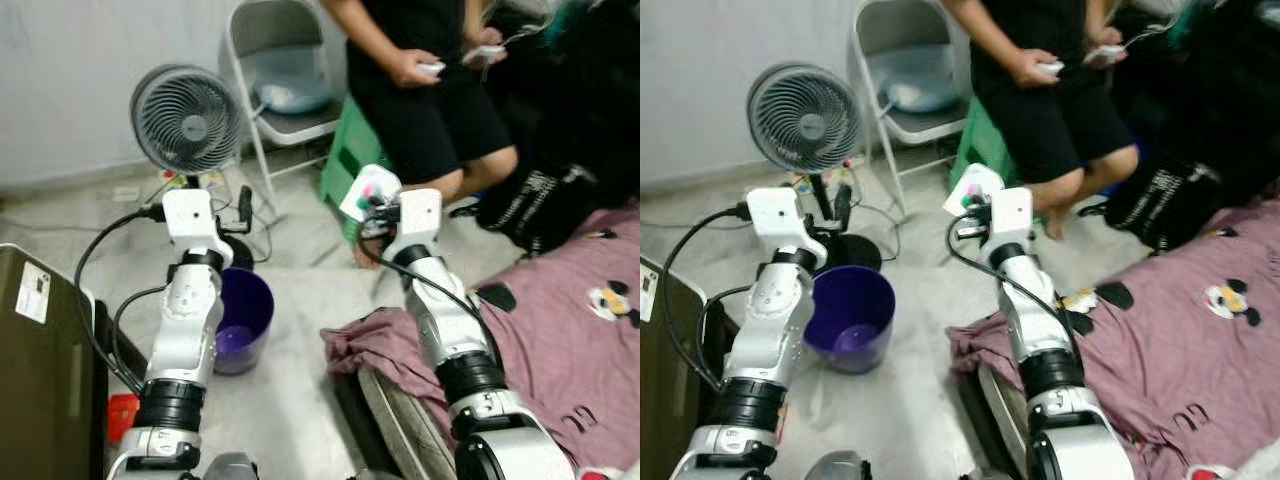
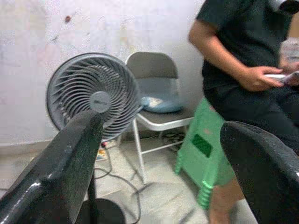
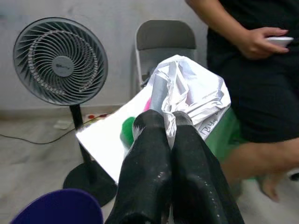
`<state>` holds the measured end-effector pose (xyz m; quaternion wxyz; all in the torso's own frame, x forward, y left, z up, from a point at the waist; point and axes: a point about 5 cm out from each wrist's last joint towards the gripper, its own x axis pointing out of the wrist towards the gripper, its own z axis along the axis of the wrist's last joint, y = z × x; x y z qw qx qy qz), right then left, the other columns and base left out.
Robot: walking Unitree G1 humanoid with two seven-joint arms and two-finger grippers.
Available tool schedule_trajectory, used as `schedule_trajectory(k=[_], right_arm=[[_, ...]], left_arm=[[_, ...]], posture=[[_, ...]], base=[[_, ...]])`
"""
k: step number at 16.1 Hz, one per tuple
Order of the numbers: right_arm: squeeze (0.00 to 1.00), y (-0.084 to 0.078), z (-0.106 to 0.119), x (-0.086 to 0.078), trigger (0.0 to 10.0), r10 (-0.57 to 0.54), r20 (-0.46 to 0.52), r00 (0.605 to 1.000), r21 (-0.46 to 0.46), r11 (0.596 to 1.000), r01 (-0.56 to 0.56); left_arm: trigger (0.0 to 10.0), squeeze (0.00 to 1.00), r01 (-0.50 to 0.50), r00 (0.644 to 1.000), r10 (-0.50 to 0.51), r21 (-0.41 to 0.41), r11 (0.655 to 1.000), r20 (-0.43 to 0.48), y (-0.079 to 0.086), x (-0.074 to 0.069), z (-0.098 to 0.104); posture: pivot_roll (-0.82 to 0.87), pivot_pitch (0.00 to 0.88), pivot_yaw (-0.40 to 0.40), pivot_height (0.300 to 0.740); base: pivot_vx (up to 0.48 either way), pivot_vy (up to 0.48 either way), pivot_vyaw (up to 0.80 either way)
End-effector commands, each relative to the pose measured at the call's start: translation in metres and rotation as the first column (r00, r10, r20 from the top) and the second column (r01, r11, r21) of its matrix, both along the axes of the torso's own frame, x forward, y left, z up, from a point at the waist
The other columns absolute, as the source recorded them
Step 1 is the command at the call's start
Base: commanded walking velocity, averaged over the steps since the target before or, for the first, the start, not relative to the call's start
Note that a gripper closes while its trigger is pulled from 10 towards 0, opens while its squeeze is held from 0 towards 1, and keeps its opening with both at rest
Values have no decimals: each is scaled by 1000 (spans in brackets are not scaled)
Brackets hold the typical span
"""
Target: Clean up the room
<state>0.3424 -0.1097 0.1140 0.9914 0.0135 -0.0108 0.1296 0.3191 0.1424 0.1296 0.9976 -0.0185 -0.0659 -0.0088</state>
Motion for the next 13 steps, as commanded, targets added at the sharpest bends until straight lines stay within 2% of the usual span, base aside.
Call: schedule_trajectory(k=[1, 5, 13], right_arm=[[0, -4, 6, 3, 10000, -8, 23, 1000, -2, 1000, 8], [0, -4, 6, 3, 10000, -4, 23, 1000, -5, 1000, 4], [0, -4, 5, 3, 10000, -1, 21, 1000, -9, 1000, 1]], left_arm=[[10000, 0, 10, 1000, -10, 11, 1000, -5, -5, 3, 2], [10000, 0, 26, 999, -27, 49, 998, 31, -6, 4, 7], [10000, 0, 30, 999, -31, 57, 998, 27, -5, 4, 6]], posture=[[65, 0, -69, 740], [65, 0, -69, 740], [72, 0, -72, 740]], base=[[0, 0, 800], [0, 0, 800], [0, 0, 800]])
